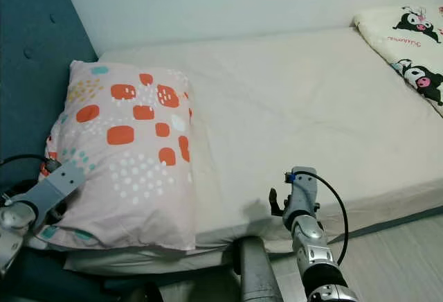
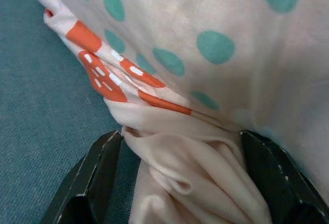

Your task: Clean up the room

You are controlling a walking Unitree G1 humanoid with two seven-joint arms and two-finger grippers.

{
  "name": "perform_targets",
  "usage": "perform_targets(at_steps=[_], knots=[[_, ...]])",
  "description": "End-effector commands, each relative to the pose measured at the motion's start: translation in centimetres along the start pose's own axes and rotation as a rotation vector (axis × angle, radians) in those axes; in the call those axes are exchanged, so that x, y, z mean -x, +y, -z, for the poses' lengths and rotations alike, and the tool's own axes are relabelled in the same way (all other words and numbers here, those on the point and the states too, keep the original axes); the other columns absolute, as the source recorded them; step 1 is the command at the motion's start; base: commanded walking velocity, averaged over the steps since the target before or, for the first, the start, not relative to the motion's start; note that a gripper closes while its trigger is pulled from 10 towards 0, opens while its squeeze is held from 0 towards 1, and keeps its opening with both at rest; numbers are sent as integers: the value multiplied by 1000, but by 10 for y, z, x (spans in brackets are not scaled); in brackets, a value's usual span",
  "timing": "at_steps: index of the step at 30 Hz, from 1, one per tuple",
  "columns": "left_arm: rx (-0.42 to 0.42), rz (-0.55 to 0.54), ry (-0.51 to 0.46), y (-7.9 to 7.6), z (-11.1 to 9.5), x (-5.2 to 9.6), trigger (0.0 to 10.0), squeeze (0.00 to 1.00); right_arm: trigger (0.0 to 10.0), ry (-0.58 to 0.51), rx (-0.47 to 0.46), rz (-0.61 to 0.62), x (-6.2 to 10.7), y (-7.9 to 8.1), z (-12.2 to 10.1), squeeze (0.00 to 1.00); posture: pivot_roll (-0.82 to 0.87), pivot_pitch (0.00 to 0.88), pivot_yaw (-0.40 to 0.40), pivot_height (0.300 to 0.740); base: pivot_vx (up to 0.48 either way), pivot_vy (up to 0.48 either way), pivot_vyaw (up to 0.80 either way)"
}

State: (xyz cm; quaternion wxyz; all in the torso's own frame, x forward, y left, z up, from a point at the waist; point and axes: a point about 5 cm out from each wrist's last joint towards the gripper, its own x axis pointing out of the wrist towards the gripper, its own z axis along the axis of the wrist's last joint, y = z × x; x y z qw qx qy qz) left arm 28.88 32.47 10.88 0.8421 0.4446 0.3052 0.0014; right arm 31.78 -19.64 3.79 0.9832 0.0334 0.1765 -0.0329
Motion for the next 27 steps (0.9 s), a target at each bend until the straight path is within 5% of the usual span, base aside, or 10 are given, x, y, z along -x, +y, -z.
perform_targets(at_steps=[1,4,10,16,20,24,25,26,27], knots=[[-22,36,70,4,15,3,10000,0,10000,11,-20,16,1,-3,5,0,-158,139,25,600,0,0,0],[-117,132,86,23,15,20,10000,0,10000,20,-19,8,1,-1,7,0,-151,138,22,600,0,0,0],[-206,298,77,24,14,35,10000,0,10000,25,-18,4,1,0,8,0,-150,138,22,600,0,0,0],[-403,603,42,25,12,75,10000,0,10000,26,-20,5,0,1,7,0,-148,131,28,600,0,0,0],[-426,665,22,26,9,82,10000,0,10000,25,-24,6,0,1,7,0,-146,129,29,600,0,0,0],[-312,770,-377,13,-41,98,10000,0,10000,23,-35,-1,-1,2,6,0,-141,124,29,600,0,0,0],[-312,770,-377,13,-41,98,10000,0,10000,23,-35,-1,-1,2,6,0,-141,124,29,600,0,0,0],[-229,772,-548,13,-61,102,10000,0,10000,31,-26,-3,-1,3,7,0,-138,119,30,600,0,0,0],[-229,772,-548,13,-61,102,10000,0,10000,31,-26,-3,-1,3,7,0,-138,119,30,600,0,0,0]])
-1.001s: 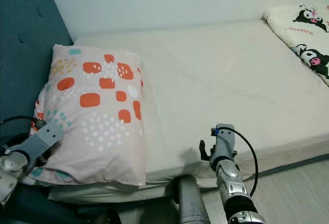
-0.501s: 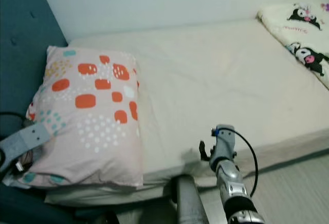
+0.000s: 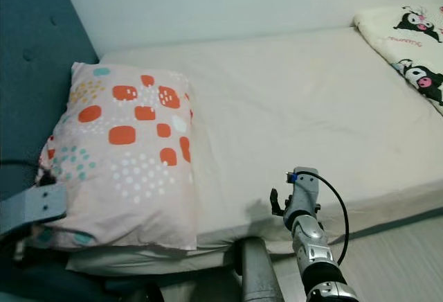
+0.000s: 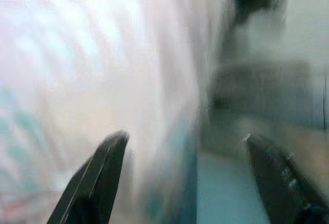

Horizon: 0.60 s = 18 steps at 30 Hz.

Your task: Clean up the room

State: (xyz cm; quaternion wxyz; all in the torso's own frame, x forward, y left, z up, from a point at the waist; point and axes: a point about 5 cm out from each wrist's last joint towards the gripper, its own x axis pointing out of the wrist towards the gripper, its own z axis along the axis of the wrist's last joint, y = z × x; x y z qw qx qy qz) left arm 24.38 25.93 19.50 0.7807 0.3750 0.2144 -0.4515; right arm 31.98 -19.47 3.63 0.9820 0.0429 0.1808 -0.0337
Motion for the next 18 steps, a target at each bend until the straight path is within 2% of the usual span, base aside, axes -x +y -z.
perform_targets(at_steps=[1,2,3,5,8,9,10,11,12,14,15,18], knots=[[14,-10,-158,3,-15,0,10000,0,10000,15,-9,-13,0,3,5,0,-137,118,29,600,0,0,0],[27,-46,-278,8,-25,-2,10000,0,10000,12,-18,-32,0,5,5,0,-134,117,28,605,0,0,0],[90,-106,-422,16,-32,-6,10000,0,10000,13,-3,-40,0,7,5,0,-134,112,28,610,0,0,0],[90,-106,-422,16,-32,-6,10000,0,10000,13,-3,-40,0,7,5,0,-134,112,28,610,0,0,0],[381,-243,-839,31,-37,-22,10000,0,10000,26,23,-67,-1,13,7,0,-129,98,18,624,0,0,0],[486,-296,-945,37,-34,-27,10000,0,10000,29,33,-77,-1,15,7,0,-131,95,17,629,0,0,0],[621,-389,-1007,43,-26,-38,10000,0,10000,29,43,-95,-1,19,7,0,-131,93,17,634,0,0,0],[621,-389,-1007,43,-26,-38,10000,0,10000,29,43,-95,-1,19,7,0,-131,93,17,634,0,0,0],[712,-447,-1036,46,-20,-46,10000,0,10000,29,49,-106,-2,21,7,0,-131,93,17,639,0,0,0],[907,-501,-1013,40,-5,-77,10000,0,10000,36,68,-124,-2,26,8,0,-129,80,11,648,0,0,0],[907,-501,-1013,40,-5,-77,10000,0,10000,36,68,-124,-2,26,8,0,-129,80,11,648,0,0,0],[1078,-538,-911,24,9,-112,10000,0,10000,50,89,-134,-2,29,10,0,-124,77,6,663,0,0,0]])
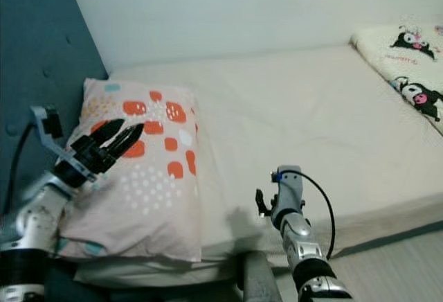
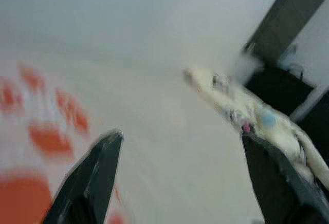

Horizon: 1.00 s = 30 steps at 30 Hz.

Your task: Clean up the room

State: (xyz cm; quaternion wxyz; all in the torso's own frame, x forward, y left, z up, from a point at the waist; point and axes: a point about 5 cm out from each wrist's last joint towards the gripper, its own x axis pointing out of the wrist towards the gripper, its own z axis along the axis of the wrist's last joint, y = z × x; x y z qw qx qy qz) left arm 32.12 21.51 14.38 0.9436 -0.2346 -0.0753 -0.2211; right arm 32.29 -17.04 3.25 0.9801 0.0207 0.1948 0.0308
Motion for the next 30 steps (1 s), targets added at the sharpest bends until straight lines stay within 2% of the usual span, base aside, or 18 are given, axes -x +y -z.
perform_targets(at_steps=[1,2,3,5,12,13,14,15,17,18,20,21,22,25,26,28,29,30], knots=[[42,-132,88,10,34,8,10000,0,10000,26,27,-22,0,7,7,0,-126,72,2,667,0,0,0],[58,-189,119,13,49,14,10000,0,10000,36,33,-27,0,9,10,0,-128,72,0,672,0,0,0],[58,-189,119,13,49,14,10000,0,10000,36,33,-27,0,9,10,0,-128,72,0,672,0,0,0],[85,-252,154,17,68,24,10000,0,10000,49,41,-34,1,10,13,0,-127,70,-4,682,0,0,0],[160,-323,256,26,106,60,10000,0,10000,97,59,-20,4,5,25,0,-125,65,2,706,0,0,0],[160,-323,256,26,106,60,10000,0,10000,97,59,-20,4,5,25,0,-125,65,2,706,0,0,0],[165,-387,314,33,117,79,10000,0,10000,120,68,-5,6,2,30,0,-124,65,3,711,0,0,0],[165,-387,314,33,117,79,10000,0,10000,120,68,-5,6,2,30,0,-124,65,3,711,0,0,0],[182,-513,430,42,137,119,10000,0,10000,178,104,28,12,-6,45,0,-120,66,3,721,0,0,0],[182,-513,430,42,137,119,10000,0,10000,178,104,28,12,-6,45,0,-120,66,3,721,0,0,0],[211,-615,514,42,152,152,10000,0,10000,230,116,56,19,-14,58,0,-116,66,5,730,0,0,0],[216,-644,536,42,156,161,10000,0,10000,242,115,62,21,-16,62,0,-117,67,7,735,0,0,0],[216,-644,536,42,156,161,10000,0,10000,242,115,62,21,-16,62,0,-117,67,7,735,0,0,0],[258,-743,610,37,171,191,10000,0,10000,287,126,85,28,-21,74,0,-120,68,8,740,0,0,0],[258,-743,610,37,171,191,10000,0,10000,287,126,85,28,-21,74,0,-120,68,8,740,0,0,0],[285,-830,708,29,185,214,10000,0,10000,333,124,107,35,-26,86,0,-121,69,4,740,0,0,0],[285,-830,708,29,185,214,10000,0,10000,333,124,107,35,-26,86,0,-121,69,4,740,0,0,0],[304,-865,769,22,194,226,10000,0,10000,369,119,124,41,-30,95,0,-122,69,1,740,-259,0,0]])
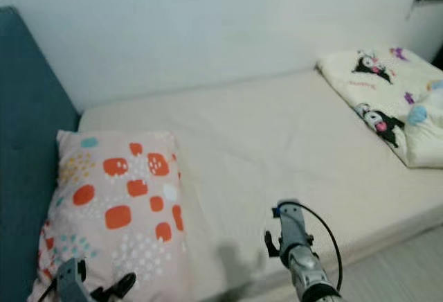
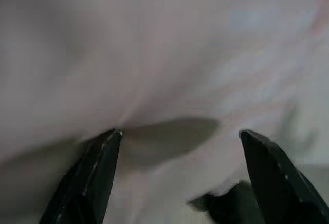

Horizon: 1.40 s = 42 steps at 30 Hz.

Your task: Clean up the room

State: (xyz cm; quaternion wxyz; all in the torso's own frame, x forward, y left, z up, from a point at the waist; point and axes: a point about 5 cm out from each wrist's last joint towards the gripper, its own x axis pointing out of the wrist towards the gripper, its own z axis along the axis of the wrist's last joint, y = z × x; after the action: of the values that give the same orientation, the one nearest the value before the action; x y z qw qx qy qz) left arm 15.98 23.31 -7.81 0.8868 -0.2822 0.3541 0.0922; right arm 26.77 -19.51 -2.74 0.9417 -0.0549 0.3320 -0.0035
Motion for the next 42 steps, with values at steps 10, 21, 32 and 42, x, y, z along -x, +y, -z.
perform_targets(at_steps=[10,21,32,42], knots=[[-82,-77,162,6,36,9,10000,0,10000,161,-51,65,12,-10,45,0,-120,69,-1,740,-142,0,0],[-214,-25,217,-12,35,-2,10000,0,10000,289,-229,76,21,3,76,0,-117,67,-6,740,0,-82,0],[-281,48,245,-33,36,-10,10000,0,10000,265,-182,78,18,1,68,0,-112,77,-9,740,0,-421,0],[-310,73,263,-39,37,-12,10000,0,10000,264,-179,77,19,-1,71,0,-114,61,-13,740,0,-468,0]])
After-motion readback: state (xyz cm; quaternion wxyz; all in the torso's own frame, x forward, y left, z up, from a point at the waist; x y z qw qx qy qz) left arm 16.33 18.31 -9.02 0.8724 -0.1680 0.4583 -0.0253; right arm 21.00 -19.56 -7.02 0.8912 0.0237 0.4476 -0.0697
